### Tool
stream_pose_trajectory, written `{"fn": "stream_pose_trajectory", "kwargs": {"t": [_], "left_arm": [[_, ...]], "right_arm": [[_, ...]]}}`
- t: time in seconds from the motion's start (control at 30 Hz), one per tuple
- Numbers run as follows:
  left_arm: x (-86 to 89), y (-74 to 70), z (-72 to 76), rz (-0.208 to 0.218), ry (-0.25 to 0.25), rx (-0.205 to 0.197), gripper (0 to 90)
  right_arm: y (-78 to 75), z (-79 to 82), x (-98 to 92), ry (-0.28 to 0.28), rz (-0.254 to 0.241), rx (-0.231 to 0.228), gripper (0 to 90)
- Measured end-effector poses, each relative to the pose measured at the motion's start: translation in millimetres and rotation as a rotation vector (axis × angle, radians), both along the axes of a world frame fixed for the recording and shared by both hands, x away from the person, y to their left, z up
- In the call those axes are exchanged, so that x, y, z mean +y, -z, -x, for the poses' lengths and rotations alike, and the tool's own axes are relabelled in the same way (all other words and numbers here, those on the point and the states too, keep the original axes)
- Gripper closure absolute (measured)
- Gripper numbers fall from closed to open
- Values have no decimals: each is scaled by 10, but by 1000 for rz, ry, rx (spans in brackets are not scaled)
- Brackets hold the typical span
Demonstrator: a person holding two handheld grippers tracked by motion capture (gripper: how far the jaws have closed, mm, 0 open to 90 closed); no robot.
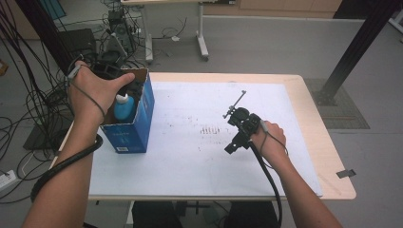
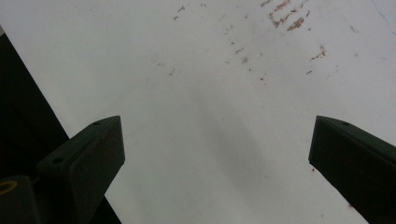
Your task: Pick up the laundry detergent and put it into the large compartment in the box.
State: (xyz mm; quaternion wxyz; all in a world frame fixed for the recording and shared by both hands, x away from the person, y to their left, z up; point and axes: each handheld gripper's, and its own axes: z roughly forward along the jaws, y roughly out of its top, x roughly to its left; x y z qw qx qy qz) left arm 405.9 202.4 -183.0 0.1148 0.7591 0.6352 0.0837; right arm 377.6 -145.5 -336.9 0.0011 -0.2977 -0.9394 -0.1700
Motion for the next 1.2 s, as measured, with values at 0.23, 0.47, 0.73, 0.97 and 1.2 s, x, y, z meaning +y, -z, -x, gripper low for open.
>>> {"fn": "stream_pose_trajectory", "kwargs": {"t": [0.23,0.47,0.73,0.97,1.2], "left_arm": [[-156,-141,66,-29,67,-7,58],[-352,-255,110,-26,126,-1,57],[-627,-294,151,-26,230,-3,58],[-839,-277,198,-7,320,0,61],[-1027,-213,240,-5,382,22,59]], "right_arm": [[-33,-3,13,-5,4,-1,33],[-46,-7,22,-3,7,-4,33],[-33,-11,14,-8,6,-2,33],[-33,-3,-6,2,3,1,33],[-22,2,-20,3,4,1,34]]}}
